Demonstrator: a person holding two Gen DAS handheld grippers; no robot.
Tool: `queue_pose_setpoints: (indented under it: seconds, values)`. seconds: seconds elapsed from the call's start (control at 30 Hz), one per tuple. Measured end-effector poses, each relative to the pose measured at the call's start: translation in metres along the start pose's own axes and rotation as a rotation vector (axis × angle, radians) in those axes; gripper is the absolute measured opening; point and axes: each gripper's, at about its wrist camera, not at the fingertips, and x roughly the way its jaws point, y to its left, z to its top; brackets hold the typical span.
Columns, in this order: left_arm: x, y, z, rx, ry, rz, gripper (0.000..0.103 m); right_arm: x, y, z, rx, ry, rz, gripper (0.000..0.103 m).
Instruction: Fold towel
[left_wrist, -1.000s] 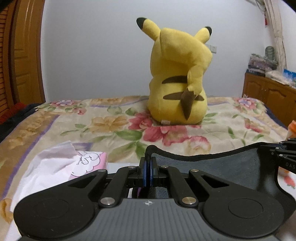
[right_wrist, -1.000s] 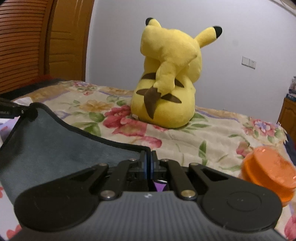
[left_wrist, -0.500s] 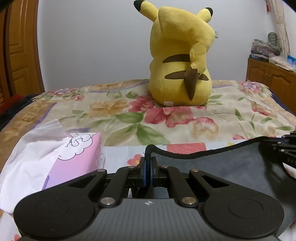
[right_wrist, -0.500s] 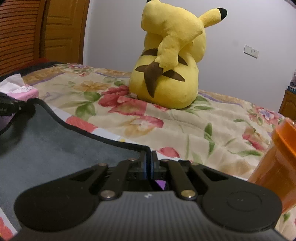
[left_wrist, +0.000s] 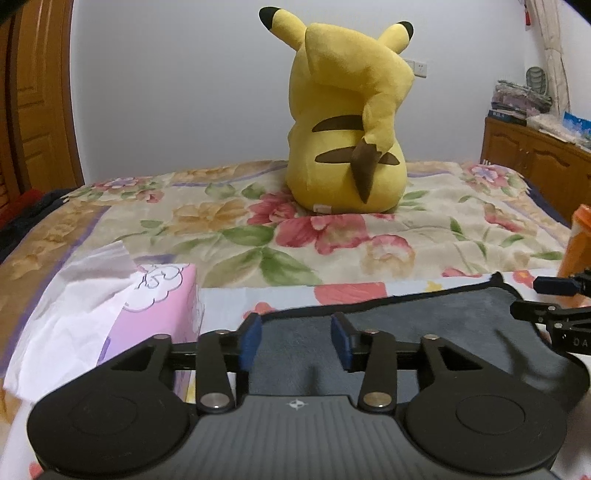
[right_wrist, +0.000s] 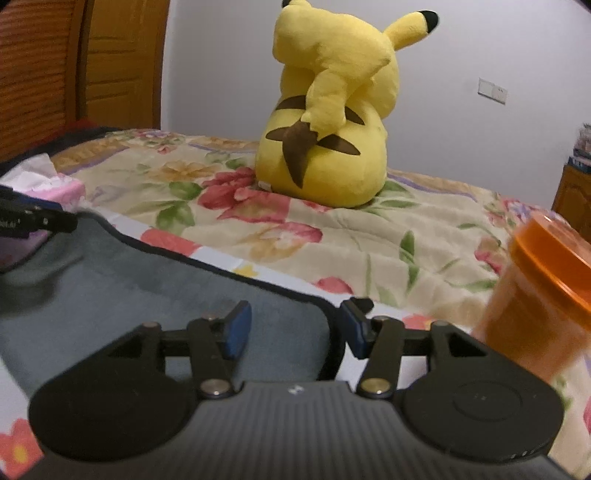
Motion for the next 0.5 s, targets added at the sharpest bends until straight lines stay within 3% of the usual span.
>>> queue_pose_setpoints:
  seconds: [0.43, 0.5]
  values:
    - [-0.068, -0.012, -0.012, 0.042, 0.032, -0.010, 0.049, -0.065, 0.014, -0.010, 0.074, 0.026, 0.041, 0.054]
    - [-0.080, -0.013, -0.013, 0.053, 0.032, -0.006, 0.053, -0.074, 0.016, -0.011, 0.077, 0.027, 0.040, 0.054]
